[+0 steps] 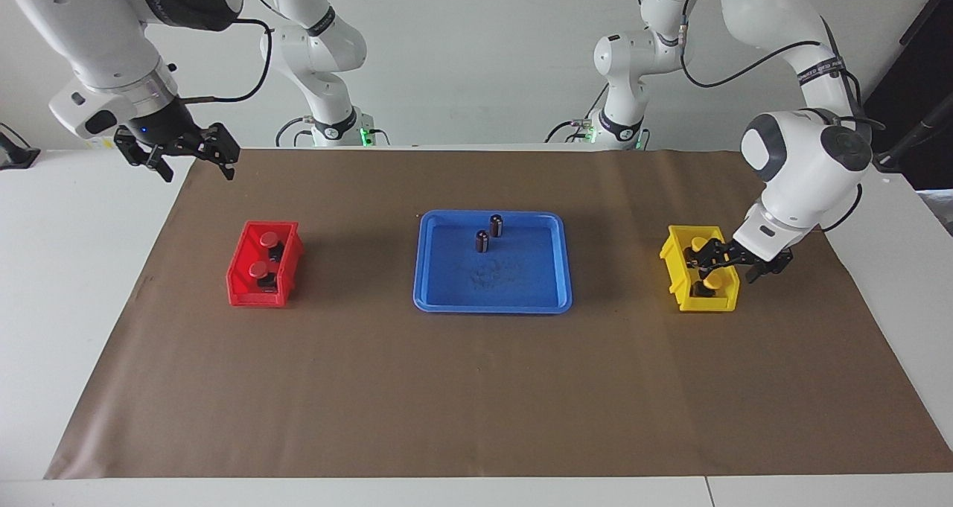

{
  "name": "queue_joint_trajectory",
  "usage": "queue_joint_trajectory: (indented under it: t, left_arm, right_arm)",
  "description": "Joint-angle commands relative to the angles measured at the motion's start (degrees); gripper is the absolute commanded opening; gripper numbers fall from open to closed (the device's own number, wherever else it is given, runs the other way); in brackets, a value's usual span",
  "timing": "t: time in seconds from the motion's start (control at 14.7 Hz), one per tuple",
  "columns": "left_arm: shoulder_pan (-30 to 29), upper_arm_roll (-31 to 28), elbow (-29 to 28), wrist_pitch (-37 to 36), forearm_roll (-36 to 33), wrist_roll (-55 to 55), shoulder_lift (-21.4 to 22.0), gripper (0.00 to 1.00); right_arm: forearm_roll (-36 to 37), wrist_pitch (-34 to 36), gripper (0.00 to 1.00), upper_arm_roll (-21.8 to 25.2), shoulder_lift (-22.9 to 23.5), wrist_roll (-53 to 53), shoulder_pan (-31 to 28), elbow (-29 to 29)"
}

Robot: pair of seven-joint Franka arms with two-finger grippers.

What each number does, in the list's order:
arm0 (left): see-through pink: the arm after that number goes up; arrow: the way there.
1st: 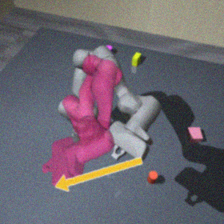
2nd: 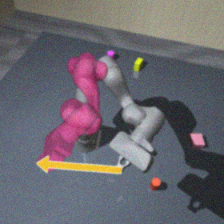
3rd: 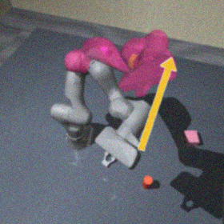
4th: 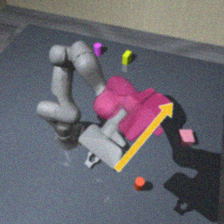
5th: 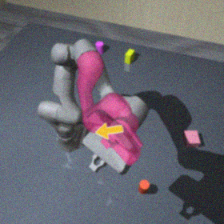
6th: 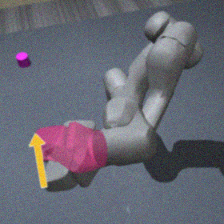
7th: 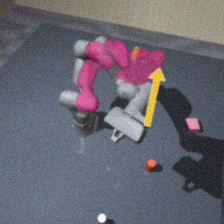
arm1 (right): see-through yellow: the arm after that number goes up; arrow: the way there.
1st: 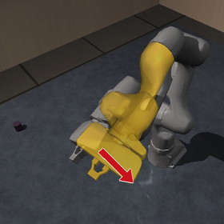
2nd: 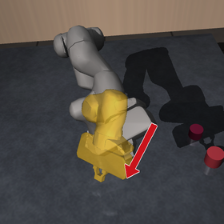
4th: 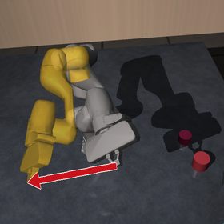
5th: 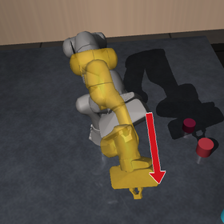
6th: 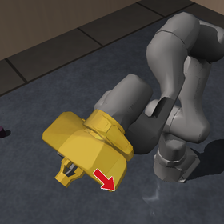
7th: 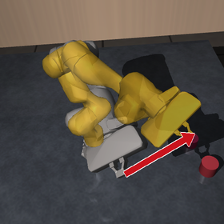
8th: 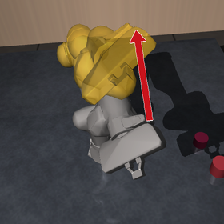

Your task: Sort red and yellow buttons by color

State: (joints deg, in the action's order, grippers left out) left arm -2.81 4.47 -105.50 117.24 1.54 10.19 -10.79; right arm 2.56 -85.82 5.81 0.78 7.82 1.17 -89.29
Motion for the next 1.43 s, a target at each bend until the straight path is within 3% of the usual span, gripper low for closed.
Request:
queue_joint_trajectory:
  t: [0.0, 0.34, 0.89, 1.36]
  left_arm:
    - [-0.1, 0.3, 5.7, -5.8, 0.4, 0.9, -1.3, 1.0]
    - [2.2, 0.7, 15.1, -18.8, 0.6, -3.9, 0.2, 1.0]
    - [6.1, -1.6, 15.4, -25.0, 0.6, -6.2, 9.4, 1.0]
    - [7.2, -2.0, 15.7, -28.9, 0.4, -6.3, 13.4, 1.0]
  right_arm:
    - [0.8, 1.1, 1.0, 0.8, -0.1, 1.1, 0.6, 0.6]
    - [0.7, 0.9, 1.0, 0.5, 0.1, 1.1, -0.4, 0.8]
    - [0.4, 1.4, 1.0, 0.2, -0.3, 1.1, 0.9, 0.5]
    - [-0.4, 2.0, 1.0, 0.1, -0.4, 1.3, 0.8, 0.5]
